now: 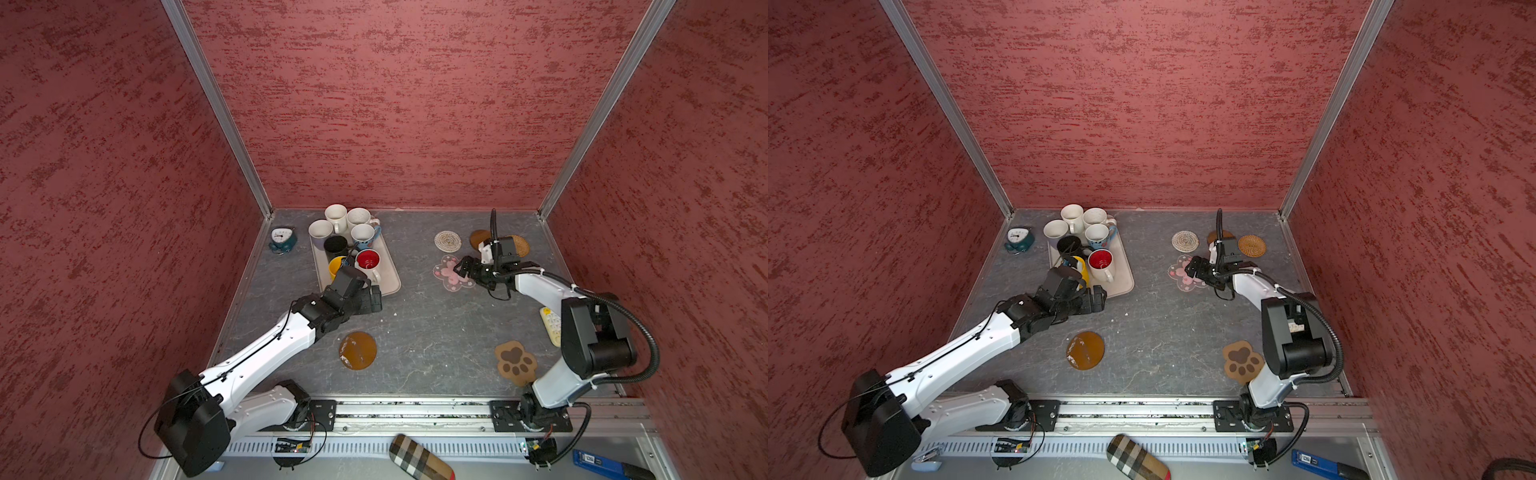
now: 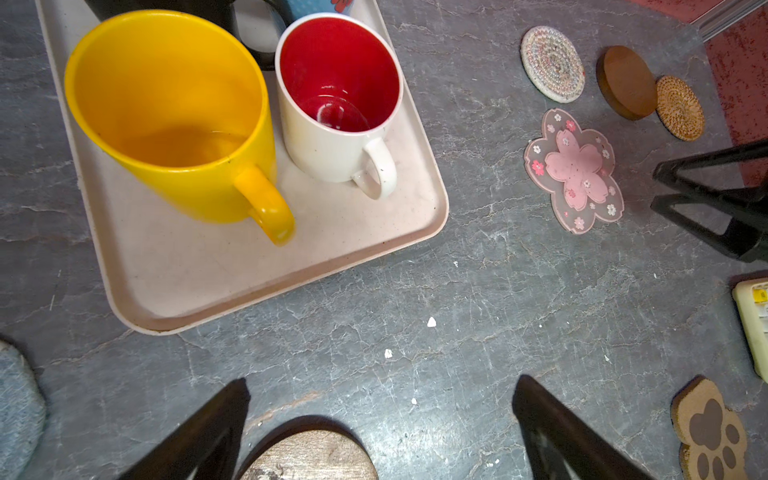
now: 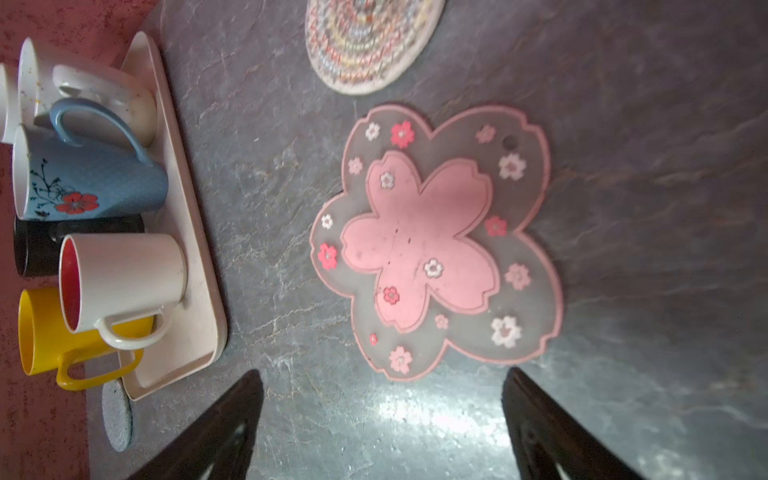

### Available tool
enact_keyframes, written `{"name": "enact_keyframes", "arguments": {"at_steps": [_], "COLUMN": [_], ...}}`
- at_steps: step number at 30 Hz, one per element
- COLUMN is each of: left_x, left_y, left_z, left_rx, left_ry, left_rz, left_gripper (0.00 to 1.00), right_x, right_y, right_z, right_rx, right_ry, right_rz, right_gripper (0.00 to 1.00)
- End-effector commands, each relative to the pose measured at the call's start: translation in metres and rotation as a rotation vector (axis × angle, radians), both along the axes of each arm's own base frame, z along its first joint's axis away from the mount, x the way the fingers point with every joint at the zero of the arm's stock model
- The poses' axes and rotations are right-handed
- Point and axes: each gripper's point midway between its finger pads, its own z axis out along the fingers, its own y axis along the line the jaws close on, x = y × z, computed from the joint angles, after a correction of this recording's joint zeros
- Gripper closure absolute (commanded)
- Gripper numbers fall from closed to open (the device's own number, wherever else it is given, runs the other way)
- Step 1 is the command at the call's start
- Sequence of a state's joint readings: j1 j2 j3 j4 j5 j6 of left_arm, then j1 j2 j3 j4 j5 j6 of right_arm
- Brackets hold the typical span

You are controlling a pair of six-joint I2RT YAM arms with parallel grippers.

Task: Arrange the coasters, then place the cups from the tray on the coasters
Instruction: 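Lift the right gripper off the flower coaster toward the woven coaster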

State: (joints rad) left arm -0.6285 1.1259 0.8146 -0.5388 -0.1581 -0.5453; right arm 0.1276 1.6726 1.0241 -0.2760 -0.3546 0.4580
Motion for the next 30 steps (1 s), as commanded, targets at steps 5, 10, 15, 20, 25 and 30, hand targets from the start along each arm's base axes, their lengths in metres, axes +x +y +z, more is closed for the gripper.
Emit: {"name": "enact_keyframes", "arguments": {"at_steps": [5,10,15,20,25,30], "left_x": [0.005,0.007,0.008,0.009,0.01,0.009], "left_y": [-0.003,-0.003,-0.003,-0.002,-0.003,-0.002], "left_z": [0.007,0.009,0.012,0.01,0.009,0.01], "left_rx": [-0.005,-0.003,0.007,0.015,0.018,0.016], "left_ry": [-0.01,-0.017,-0.025,-0.022,-0.016,-0.015], "left_rz": [-0.005,-0.002,-0.01,-0.008,-0.009,-0.004], "left_gripper": [0.0,0.01,0.01,0.0,0.0,0.0], "right_x": [0.044,0.071,0.089,0.105,0.116,0.118], "right_y": [-0.014,-0.014,-0.015,-0.016,-0.017,-0.017], "right_z": [-0.006,-0.015,-0.024,-0.031,-0.037,-0.043], "right_rx": [-0.067,-0.071,-0.088,-0.09,-0.091,-0.085], "right_ry": [-0.007,0.007,0.012,0.009,0.009,0.015], "right_rz": [0.023,0.016,0.009,0.007,0.008,0.008], "right_gripper": [0.15,0.28,0.28,0.28,0.27,0.27]}}
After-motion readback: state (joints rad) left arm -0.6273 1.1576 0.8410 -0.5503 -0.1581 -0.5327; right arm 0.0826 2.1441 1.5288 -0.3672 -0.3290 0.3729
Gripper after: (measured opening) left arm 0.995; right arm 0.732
